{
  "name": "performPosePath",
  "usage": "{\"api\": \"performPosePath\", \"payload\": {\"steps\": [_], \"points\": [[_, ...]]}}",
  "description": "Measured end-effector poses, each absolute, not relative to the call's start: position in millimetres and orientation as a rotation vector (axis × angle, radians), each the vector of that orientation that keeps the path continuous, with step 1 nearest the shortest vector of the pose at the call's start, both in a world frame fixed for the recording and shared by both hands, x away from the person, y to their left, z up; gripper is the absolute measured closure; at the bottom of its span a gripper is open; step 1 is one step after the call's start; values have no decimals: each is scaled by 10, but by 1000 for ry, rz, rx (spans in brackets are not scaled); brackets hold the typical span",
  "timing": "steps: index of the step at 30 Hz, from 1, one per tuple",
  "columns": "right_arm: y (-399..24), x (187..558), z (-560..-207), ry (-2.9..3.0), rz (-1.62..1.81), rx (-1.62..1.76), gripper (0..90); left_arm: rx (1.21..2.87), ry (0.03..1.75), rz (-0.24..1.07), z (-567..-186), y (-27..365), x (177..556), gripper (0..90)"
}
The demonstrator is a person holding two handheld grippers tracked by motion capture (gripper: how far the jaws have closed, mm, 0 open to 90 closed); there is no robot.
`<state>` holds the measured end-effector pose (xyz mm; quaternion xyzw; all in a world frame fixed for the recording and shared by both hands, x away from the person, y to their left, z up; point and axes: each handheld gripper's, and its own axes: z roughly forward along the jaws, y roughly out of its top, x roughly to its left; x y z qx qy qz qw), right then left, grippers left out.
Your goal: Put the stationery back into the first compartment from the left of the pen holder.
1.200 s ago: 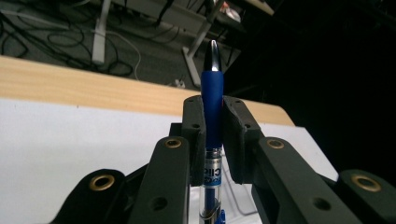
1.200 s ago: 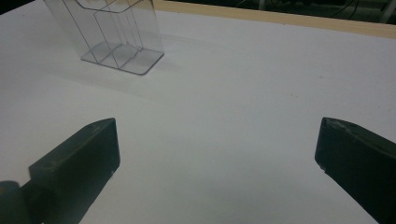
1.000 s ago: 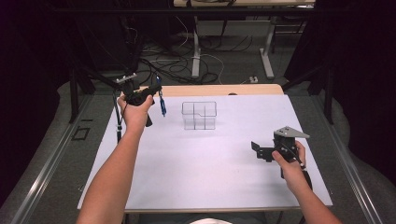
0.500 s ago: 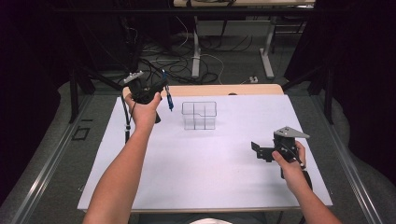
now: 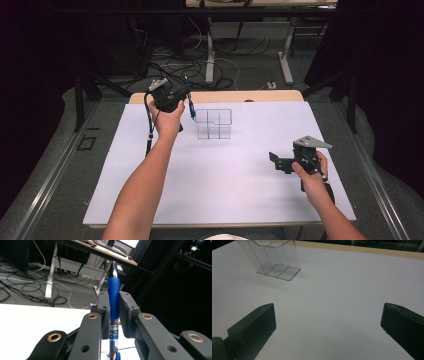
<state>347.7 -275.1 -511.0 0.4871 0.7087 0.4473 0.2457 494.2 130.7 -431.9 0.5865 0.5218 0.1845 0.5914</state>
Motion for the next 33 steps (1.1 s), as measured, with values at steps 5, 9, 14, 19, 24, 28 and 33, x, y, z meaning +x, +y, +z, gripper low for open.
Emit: {"api": "performPosePath", "payload": {"steps": [5,9,14,19,24,28,33], "points": [[-2750,3473,-5110,1936,1223,1328,0,1352,1223,437,-4369,1231,4991,796],[-2745,3460,-5103,1934,1226,1339,0,1364,1224,445,-4384,1184,5038,795],[-2751,3452,-5098,1933,1238,1340,0,1365,1229,437,-4407,1095,5085,796],[-2764,3452,-5098,1934,1240,1335,0,1381,1235,437,-4464,1023,5119,796],[-2761,3446,-5097,1932,1245,1344,0,1398,1241,442,-4519,978,5138,796],[-2760,3448,-5099,1928,1245,1337,0,1406,1246,444,-4553,951,5147,796],[-2762,3446,-5096,1936,1241,1335,0,1421,1252,453,-4588,927,5145,795]]}}
